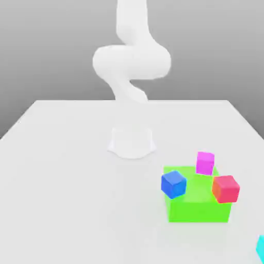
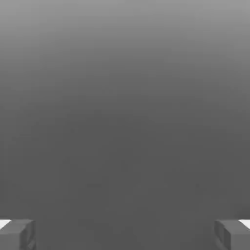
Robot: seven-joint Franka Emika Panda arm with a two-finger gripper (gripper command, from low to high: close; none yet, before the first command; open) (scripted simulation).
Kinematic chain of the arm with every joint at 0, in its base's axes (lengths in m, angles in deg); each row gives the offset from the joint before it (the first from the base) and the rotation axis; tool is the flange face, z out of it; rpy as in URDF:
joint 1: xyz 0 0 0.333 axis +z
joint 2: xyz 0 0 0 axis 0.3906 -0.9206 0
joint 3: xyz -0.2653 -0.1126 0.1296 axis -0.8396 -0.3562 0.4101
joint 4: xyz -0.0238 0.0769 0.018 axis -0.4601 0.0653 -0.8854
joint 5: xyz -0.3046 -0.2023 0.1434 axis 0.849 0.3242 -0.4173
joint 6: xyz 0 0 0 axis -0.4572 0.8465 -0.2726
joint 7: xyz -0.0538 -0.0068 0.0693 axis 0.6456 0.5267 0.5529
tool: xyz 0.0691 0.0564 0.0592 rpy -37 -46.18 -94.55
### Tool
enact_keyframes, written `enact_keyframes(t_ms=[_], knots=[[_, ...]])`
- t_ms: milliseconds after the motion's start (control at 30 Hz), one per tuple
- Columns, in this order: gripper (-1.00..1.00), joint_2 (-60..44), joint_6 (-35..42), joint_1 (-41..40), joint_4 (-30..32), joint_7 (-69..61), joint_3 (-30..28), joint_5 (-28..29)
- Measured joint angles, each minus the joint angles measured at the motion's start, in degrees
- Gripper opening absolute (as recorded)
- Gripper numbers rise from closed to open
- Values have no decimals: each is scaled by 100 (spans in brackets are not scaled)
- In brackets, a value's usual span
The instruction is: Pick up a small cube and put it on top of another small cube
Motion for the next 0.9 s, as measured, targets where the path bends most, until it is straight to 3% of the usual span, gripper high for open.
enact_keyframes(t_ms=[533, 900], knots=[[0, -3364, -727, 1538, -450, -3117, 34, -590], [0, -5618, -1266, 2220, -741, -4645, 446, -132]])
